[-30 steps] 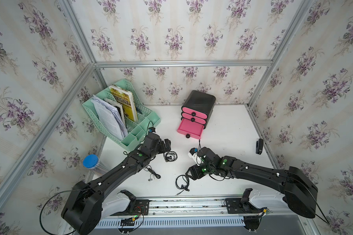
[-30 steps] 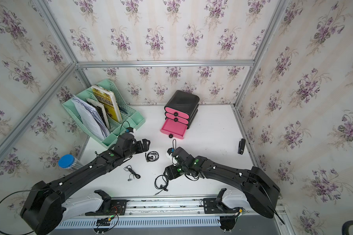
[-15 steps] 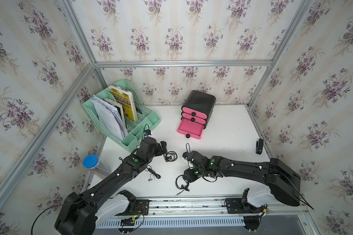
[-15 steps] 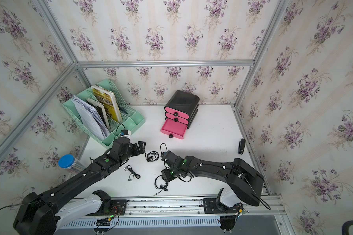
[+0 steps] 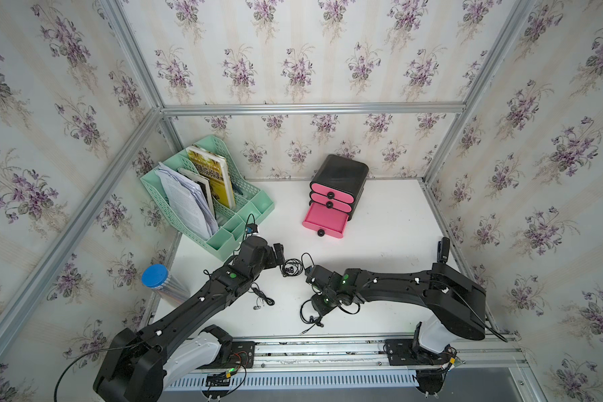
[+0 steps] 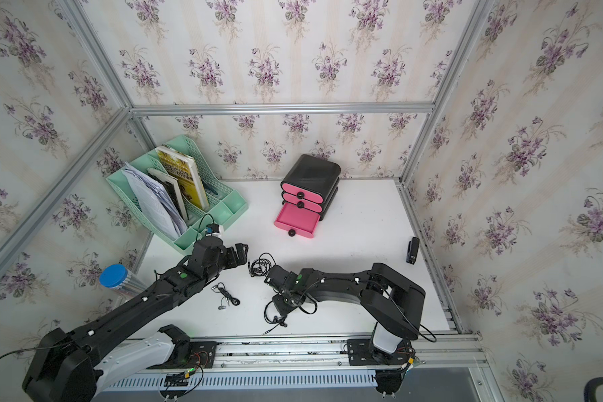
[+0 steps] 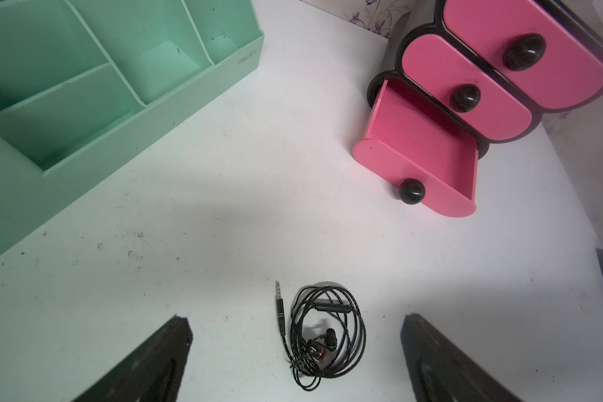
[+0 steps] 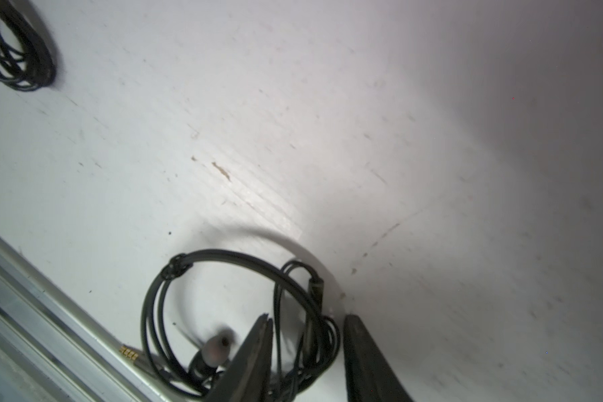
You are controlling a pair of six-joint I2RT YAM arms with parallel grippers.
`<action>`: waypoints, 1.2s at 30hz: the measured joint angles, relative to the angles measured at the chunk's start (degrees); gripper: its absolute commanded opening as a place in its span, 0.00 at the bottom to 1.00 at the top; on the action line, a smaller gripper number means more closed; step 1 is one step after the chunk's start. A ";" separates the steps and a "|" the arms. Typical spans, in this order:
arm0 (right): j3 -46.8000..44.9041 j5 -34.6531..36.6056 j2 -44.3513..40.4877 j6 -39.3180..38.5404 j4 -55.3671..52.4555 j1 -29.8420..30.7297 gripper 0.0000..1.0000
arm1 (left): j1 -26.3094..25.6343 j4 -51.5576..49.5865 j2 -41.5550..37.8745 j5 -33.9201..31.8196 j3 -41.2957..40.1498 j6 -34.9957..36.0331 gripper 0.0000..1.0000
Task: Place the wired earphones into the drawer by color
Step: Pick up the wired earphones from the center of the board.
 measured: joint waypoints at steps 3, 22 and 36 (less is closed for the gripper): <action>0.55 0.46 0.72 -0.24 0.15 0.02 0.25 | 0.00 0.11 -0.33 -0.20 -0.20 0.00 0.99; 0.44 2.84 -1.38 -0.70 0.00 0.04 0.00 | 0.02 0.13 -0.28 -0.61 -0.70 0.00 0.99; 5.09 12.48 -11.74 -3.32 -1.16 -0.66 0.00 | 0.09 0.13 0.66 -0.63 -0.70 0.00 0.99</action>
